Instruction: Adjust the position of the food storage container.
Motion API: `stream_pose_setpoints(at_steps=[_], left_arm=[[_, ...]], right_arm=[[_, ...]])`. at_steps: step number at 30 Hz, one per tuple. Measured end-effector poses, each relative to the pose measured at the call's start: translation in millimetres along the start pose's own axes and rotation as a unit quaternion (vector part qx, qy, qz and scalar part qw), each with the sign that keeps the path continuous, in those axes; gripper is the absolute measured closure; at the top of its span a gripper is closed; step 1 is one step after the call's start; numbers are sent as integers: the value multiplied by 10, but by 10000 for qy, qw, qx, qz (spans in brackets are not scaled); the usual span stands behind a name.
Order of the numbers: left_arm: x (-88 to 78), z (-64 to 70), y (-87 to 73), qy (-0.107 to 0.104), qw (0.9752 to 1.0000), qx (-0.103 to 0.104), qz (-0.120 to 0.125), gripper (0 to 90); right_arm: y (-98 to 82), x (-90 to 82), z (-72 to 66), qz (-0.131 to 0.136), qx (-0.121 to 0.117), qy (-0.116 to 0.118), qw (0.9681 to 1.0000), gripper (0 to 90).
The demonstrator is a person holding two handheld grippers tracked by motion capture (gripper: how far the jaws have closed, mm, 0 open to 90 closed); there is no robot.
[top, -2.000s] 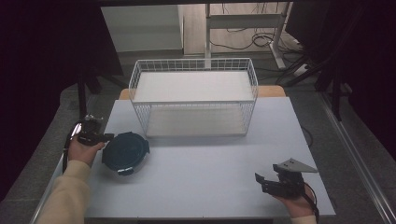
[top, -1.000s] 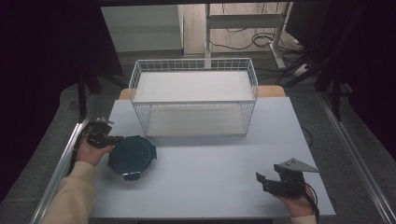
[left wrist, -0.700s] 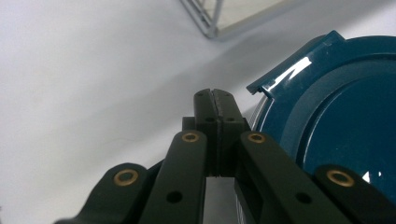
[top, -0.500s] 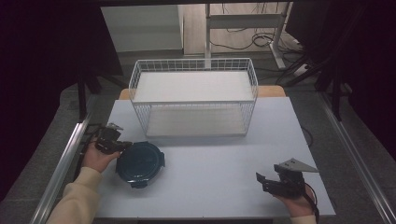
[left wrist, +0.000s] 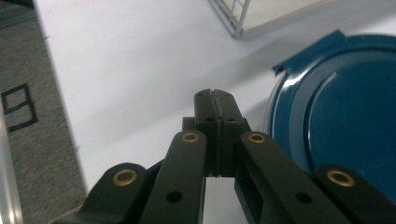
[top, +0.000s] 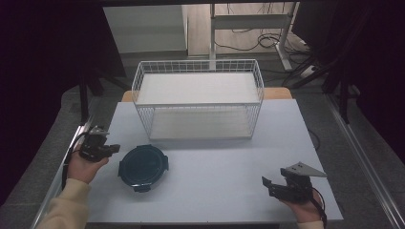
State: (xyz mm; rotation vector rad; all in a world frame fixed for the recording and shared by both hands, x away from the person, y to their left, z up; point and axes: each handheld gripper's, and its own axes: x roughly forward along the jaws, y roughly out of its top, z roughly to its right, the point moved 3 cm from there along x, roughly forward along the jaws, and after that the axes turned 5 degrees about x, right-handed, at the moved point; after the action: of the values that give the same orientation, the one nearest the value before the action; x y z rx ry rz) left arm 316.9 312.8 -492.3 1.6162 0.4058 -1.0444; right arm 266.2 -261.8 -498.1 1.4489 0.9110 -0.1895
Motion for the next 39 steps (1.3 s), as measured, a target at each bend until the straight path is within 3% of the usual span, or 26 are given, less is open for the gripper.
stream_pose_setpoints(at_steps=[2, 5, 15, 21, 30, 39], left_arm=[[-34, 2, -124, 4, 9999, -116, -67, 900], [-35, 16, -231, -180, 9995, -261, -47, 900], [-18, 164, -455, -427, 9976, -479, -243, 900], [66, 230, -487, -442, 9970, -493, -395, 900], [84, 264, -489, -411, 9967, -558, -420, 900], [170, 429, -367, -556, 9966, -448, -405, 900]], right_arm=[[-1, 4, -17, -9, -34, -23, 10000, 223], [-5, 12, -23, -25, -50, -18, 10000, 223], [-12, 21, -12, -47, -53, -44, 10000, 222], [-13, 18, -11, -42, -51, -51, 10000, 222], [-10, 18, -3, -28, -45, -52, 10000, 222], [-6, 13, -9, 2, -24, -43, 10000, 222]])
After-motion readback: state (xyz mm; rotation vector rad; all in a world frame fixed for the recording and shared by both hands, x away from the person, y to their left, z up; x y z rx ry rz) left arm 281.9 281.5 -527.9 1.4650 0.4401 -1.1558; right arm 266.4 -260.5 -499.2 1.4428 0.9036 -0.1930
